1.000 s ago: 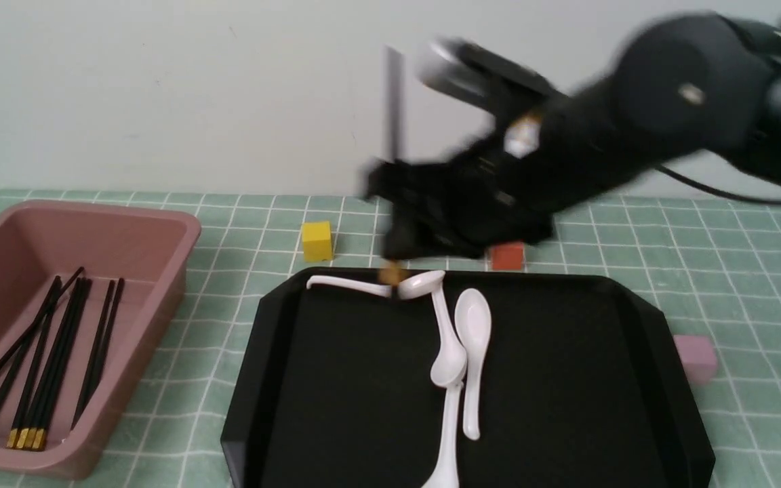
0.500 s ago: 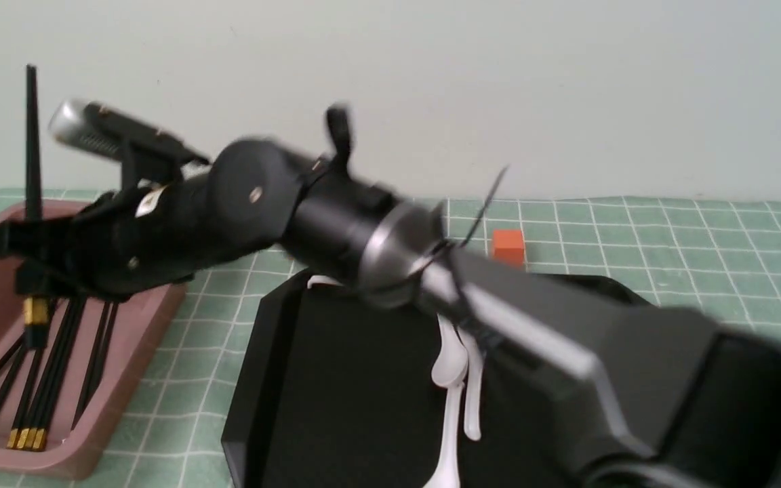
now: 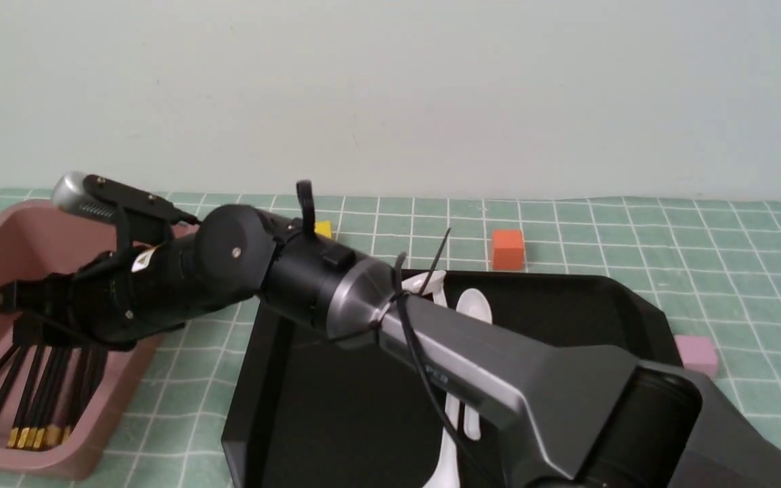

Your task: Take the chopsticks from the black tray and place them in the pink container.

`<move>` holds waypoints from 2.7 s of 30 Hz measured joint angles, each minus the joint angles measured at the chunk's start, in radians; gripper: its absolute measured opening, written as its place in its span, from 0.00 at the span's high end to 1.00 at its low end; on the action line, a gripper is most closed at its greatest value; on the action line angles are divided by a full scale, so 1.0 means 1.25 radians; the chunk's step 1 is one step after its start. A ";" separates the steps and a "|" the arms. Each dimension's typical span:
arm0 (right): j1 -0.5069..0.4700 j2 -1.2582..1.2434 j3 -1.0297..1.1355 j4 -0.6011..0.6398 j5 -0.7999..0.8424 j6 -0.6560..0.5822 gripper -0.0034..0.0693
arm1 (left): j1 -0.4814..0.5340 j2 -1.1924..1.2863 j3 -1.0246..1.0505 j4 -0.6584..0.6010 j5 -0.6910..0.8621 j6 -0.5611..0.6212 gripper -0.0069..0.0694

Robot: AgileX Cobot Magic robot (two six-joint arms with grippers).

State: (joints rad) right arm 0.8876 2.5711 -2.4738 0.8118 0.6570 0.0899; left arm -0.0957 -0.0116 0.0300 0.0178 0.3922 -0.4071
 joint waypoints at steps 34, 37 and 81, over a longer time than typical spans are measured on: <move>-0.227 -0.804 0.236 -0.280 0.488 -0.082 0.96 | 0.000 0.000 0.000 -0.001 0.000 0.000 0.60; -0.227 -0.940 0.391 -0.364 0.488 -0.083 0.96 | 0.000 0.000 0.000 -0.001 0.000 0.000 0.60; -0.227 -1.696 1.638 -0.523 -0.279 -0.084 0.93 | 0.000 0.000 0.000 -0.001 0.000 0.000 0.60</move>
State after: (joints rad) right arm 0.6044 0.4516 -0.4267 0.1576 0.3081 -0.0147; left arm -0.0957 -0.0116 0.0300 0.0169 0.3922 -0.4071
